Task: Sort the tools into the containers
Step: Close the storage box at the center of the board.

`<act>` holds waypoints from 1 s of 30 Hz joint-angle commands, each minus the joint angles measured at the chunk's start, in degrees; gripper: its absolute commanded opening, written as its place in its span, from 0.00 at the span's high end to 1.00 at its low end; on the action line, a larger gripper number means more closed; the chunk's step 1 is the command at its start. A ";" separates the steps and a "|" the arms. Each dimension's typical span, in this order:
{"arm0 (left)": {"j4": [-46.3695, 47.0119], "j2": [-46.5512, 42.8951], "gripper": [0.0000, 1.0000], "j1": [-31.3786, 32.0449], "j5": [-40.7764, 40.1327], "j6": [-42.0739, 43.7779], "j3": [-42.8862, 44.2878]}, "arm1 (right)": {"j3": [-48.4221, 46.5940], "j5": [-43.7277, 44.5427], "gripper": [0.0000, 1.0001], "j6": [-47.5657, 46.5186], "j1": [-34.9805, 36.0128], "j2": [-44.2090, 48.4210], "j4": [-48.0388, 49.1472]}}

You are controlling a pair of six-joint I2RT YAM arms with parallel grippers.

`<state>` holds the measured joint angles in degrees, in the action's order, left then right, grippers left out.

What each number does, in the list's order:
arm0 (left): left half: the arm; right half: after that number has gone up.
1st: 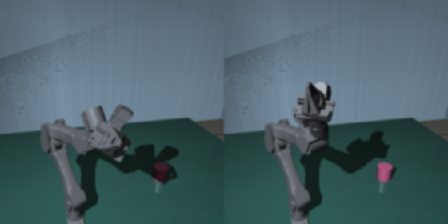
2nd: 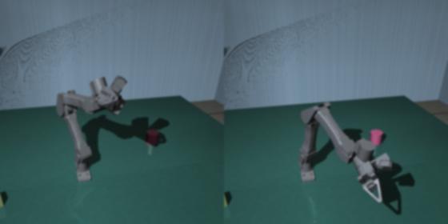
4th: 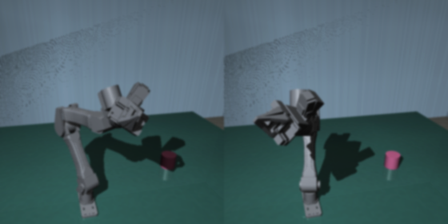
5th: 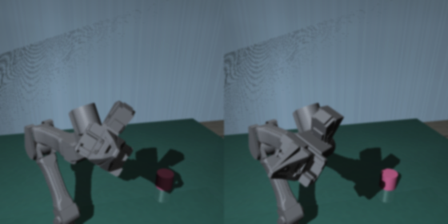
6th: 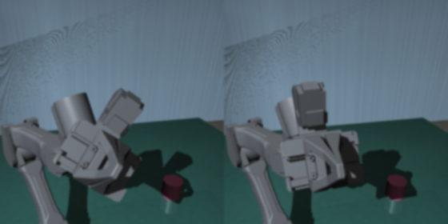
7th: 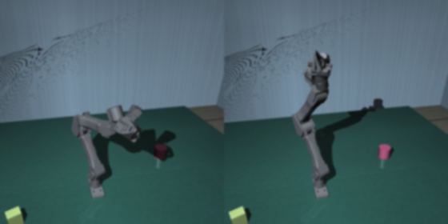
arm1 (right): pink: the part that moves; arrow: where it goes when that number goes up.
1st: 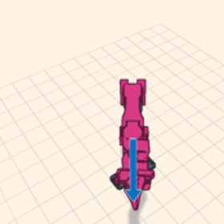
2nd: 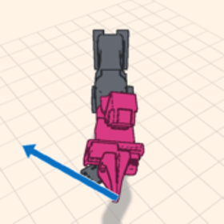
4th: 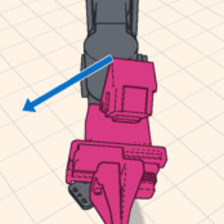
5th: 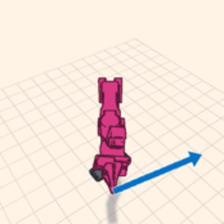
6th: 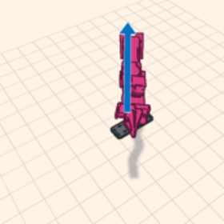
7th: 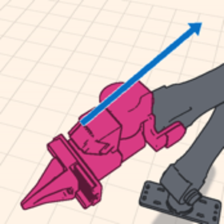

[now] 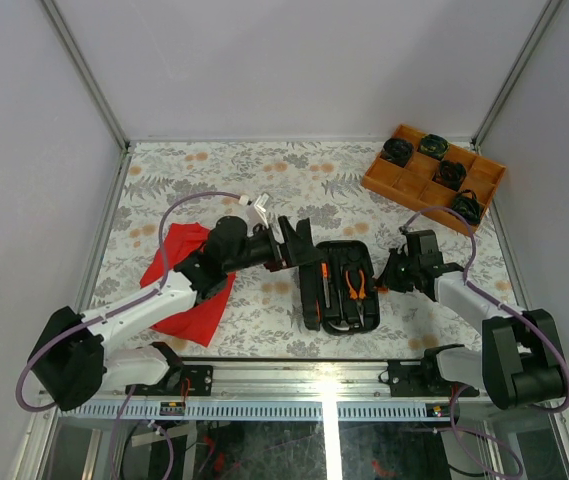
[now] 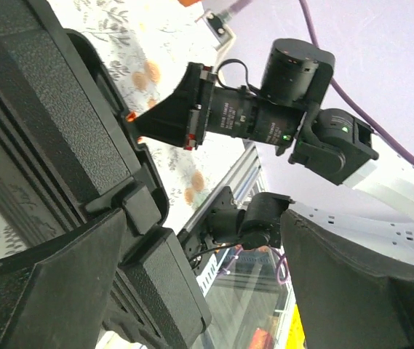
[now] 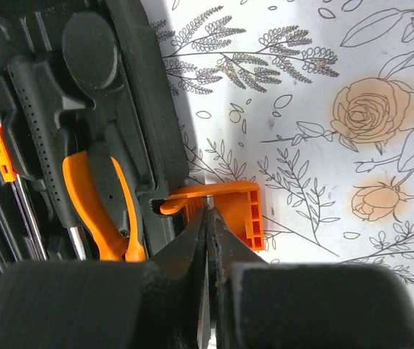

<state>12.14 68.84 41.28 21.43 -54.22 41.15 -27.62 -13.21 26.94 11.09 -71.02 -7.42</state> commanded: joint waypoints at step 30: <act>5.77 14.46 0.16 7.61 4.46 0.65 5.07 | 3.27 -9.82 1.00 3.77 1.51 -0.32 1.75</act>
<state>20.40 83.94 48.66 24.88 -56.36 44.69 -25.61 -20.91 29.56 11.51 -72.07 -3.60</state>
